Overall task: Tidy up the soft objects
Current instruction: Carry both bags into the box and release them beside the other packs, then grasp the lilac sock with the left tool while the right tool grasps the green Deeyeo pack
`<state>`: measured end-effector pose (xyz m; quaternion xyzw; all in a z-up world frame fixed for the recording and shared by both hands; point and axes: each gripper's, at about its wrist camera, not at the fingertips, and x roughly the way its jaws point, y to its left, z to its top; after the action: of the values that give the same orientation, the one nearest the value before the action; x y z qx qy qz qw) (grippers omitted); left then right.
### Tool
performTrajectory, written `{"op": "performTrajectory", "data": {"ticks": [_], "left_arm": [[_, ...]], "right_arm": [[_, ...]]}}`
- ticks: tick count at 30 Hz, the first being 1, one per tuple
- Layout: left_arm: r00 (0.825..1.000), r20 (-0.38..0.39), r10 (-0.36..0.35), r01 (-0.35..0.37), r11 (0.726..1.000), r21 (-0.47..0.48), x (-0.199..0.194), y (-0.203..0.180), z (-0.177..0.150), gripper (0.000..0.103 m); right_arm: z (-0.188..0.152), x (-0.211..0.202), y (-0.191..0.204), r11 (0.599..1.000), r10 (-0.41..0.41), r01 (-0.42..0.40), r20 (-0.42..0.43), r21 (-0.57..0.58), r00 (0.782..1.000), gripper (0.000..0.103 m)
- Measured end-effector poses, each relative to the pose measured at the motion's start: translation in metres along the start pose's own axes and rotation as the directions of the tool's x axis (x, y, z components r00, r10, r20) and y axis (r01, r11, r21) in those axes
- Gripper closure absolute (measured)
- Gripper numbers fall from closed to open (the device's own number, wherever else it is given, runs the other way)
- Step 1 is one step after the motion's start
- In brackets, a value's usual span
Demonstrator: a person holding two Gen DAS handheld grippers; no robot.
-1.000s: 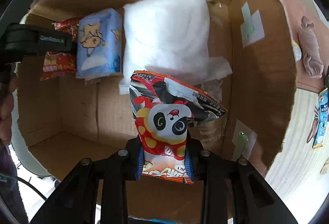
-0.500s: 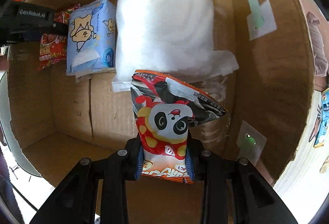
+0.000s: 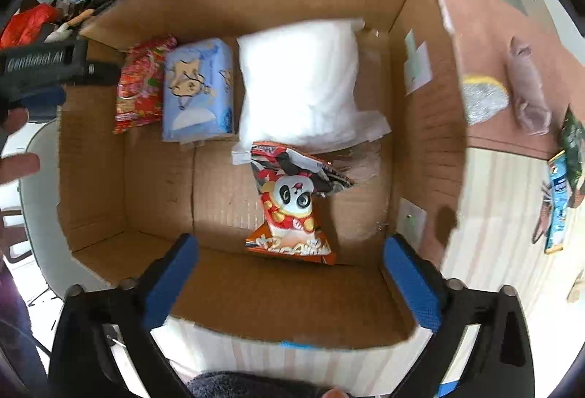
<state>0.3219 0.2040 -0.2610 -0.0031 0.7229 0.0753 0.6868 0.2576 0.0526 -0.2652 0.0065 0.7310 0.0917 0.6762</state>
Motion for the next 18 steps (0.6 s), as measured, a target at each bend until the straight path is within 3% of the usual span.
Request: {"op": "performTrajectory", "data": {"ticks": [10,18], "left_arm": [[0.989,0.147,-0.004,0.008,1.0,-0.025,-0.054,-0.002,-0.11,0.006],[0.981,0.193,-0.004,0.019,0.997,-0.072,-0.08,-0.014,-0.15,0.006]], "right_arm": [[-0.045,-0.036,-0.011,1.0,-0.023,0.024,0.167,-0.004,0.986,0.0],[-0.078,-0.058,-0.018,0.999,0.035,-0.027,0.207,-0.043,0.978,0.0]]}}
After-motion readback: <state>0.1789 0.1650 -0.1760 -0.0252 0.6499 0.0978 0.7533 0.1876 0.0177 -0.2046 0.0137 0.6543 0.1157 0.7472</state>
